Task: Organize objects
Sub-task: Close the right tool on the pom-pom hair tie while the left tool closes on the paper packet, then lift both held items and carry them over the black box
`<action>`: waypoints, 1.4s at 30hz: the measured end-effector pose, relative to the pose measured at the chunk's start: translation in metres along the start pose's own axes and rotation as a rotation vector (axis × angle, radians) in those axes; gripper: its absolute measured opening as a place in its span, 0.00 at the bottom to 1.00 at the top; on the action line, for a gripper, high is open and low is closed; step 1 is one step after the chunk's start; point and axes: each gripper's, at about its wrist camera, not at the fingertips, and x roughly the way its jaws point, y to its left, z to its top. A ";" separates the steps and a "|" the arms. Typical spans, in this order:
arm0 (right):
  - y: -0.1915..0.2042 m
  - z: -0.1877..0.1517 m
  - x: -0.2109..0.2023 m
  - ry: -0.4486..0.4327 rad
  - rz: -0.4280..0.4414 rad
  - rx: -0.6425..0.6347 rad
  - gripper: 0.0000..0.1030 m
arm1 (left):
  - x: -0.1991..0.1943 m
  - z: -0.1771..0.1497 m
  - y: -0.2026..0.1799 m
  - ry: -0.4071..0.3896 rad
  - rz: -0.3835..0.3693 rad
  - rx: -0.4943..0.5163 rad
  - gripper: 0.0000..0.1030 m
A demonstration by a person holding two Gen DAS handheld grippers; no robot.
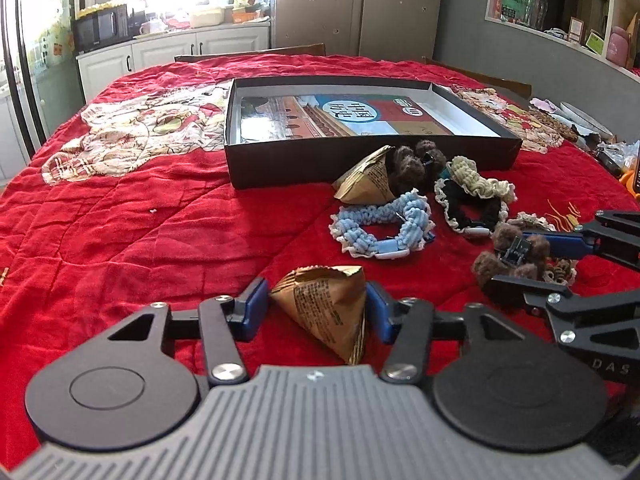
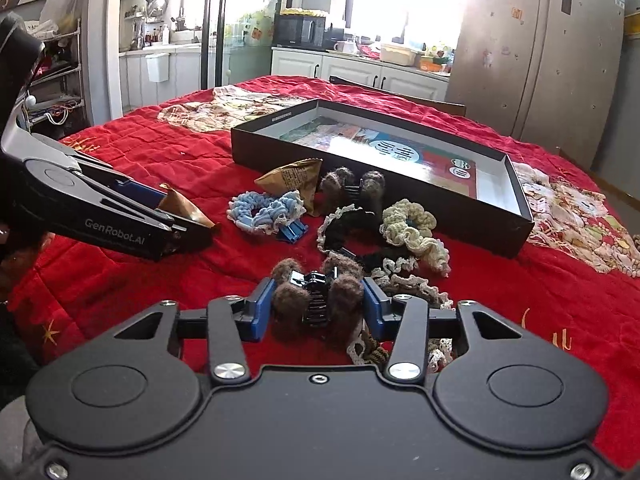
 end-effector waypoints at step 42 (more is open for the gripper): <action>-0.110 0.134 0.125 -0.158 -0.118 0.129 0.38 | 0.086 0.148 0.010 -0.158 0.078 -0.013 0.51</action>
